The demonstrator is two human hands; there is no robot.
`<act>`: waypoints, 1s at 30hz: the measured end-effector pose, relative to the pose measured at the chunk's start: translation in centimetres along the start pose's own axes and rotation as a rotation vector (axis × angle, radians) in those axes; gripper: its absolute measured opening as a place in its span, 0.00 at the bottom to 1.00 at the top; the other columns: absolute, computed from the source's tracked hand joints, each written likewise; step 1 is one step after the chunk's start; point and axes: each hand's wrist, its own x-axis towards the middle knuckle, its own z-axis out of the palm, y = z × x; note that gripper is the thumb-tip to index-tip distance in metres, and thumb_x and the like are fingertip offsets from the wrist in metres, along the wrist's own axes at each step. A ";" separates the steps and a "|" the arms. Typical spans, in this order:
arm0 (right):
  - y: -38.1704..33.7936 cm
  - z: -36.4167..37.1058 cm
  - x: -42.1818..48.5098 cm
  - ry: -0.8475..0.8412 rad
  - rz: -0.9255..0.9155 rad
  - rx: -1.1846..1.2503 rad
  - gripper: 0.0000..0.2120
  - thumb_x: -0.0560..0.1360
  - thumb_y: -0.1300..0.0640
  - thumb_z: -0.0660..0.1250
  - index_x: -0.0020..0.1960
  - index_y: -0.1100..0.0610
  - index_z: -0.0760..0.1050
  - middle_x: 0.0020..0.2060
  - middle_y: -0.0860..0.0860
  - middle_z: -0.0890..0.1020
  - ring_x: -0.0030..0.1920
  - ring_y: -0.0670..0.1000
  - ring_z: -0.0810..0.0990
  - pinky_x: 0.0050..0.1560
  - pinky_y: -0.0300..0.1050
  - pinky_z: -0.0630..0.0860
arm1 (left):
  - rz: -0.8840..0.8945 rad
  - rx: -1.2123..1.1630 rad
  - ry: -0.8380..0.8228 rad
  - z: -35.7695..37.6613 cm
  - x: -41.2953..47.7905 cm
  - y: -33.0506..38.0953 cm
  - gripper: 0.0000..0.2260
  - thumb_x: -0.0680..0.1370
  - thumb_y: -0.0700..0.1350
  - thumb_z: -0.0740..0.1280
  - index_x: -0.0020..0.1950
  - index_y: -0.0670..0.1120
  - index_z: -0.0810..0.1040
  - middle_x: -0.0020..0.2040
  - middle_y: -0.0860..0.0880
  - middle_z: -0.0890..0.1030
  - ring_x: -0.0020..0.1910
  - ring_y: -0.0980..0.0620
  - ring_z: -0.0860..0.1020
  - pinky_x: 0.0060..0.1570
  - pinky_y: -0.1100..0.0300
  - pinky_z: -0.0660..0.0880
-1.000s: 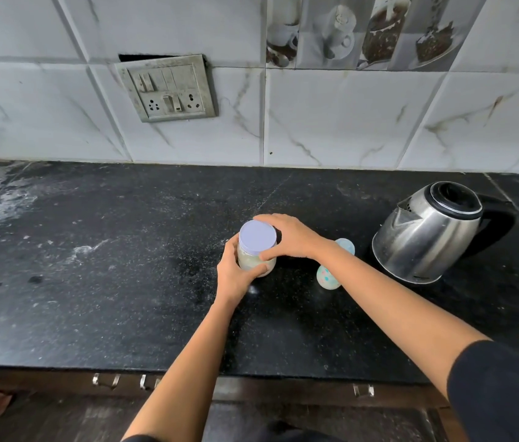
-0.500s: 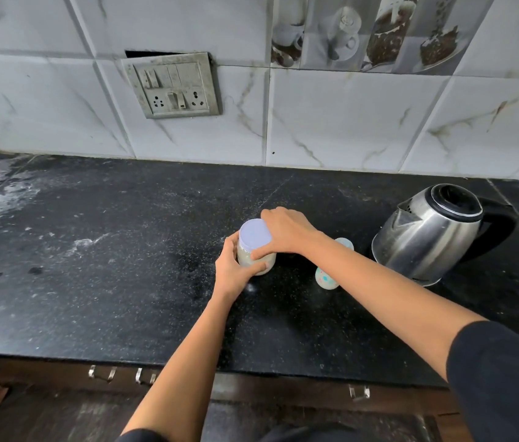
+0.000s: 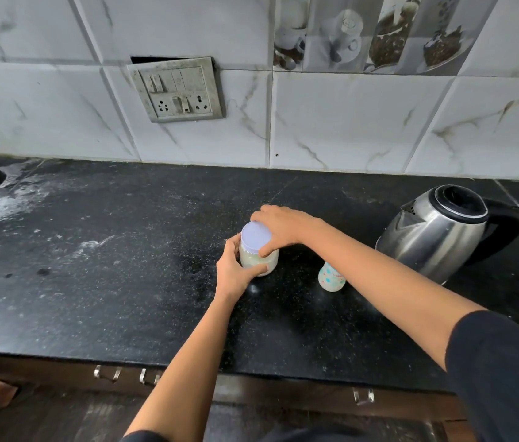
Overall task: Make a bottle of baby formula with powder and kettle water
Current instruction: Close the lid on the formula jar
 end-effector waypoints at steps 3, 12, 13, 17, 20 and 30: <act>-1.5 0.8 0.1 0.103 0.104 -0.134 0.31 0.65 0.36 0.70 0.55 0.59 0.71 0.48 0.53 0.77 0.46 0.56 0.77 0.39 0.46 0.68 | 0.006 0.024 -0.016 0.0 -0.1 0.0 0.35 0.62 0.42 0.79 0.62 0.59 0.68 0.56 0.58 0.77 0.55 0.57 0.76 0.48 0.67 0.71; -1.4 0.4 -0.1 -0.029 0.122 -0.157 0.36 0.66 0.34 0.68 0.63 0.58 0.67 0.54 0.54 0.78 0.48 0.56 0.76 0.41 0.47 0.67 | 0.004 0.079 -0.039 0.4 -0.1 1.0 0.38 0.62 0.42 0.79 0.67 0.54 0.66 0.56 0.54 0.76 0.53 0.54 0.76 0.45 0.66 0.72; -1.4 0.4 -0.2 -0.039 0.112 -0.137 0.35 0.66 0.35 0.68 0.62 0.58 0.67 0.54 0.53 0.78 0.47 0.56 0.75 0.40 0.47 0.68 | 0.001 0.078 -0.020 0.8 -0.2 1.2 0.38 0.61 0.45 0.79 0.67 0.54 0.66 0.55 0.55 0.76 0.53 0.54 0.76 0.46 0.64 0.72; -0.5 -0.1 -0.5 -0.088 0.054 -0.076 0.30 0.66 0.38 0.71 0.56 0.56 0.65 0.51 0.53 0.75 0.45 0.55 0.73 0.39 0.48 0.69 | -0.007 0.035 0.062 1.9 -0.5 1.2 0.37 0.60 0.47 0.79 0.66 0.54 0.68 0.54 0.57 0.76 0.53 0.55 0.75 0.50 0.62 0.73; 0.5 -0.3 -0.7 -0.104 -0.009 -0.069 0.28 0.66 0.41 0.72 0.54 0.56 0.64 0.49 0.52 0.72 0.46 0.55 0.73 0.40 0.49 0.69 | 0.004 0.020 0.071 2.0 -0.5 1.2 0.38 0.58 0.50 0.78 0.66 0.54 0.68 0.55 0.58 0.76 0.54 0.56 0.74 0.49 0.66 0.70; -0.5 0.0 0.1 -0.138 -0.002 -0.098 0.36 0.68 0.41 0.71 0.67 0.56 0.62 0.55 0.54 0.70 0.51 0.57 0.75 0.40 0.48 0.69 | -0.017 0.021 0.042 1.5 0.0 0.8 0.37 0.60 0.46 0.80 0.66 0.55 0.69 0.56 0.58 0.77 0.53 0.62 0.75 0.44 0.70 0.71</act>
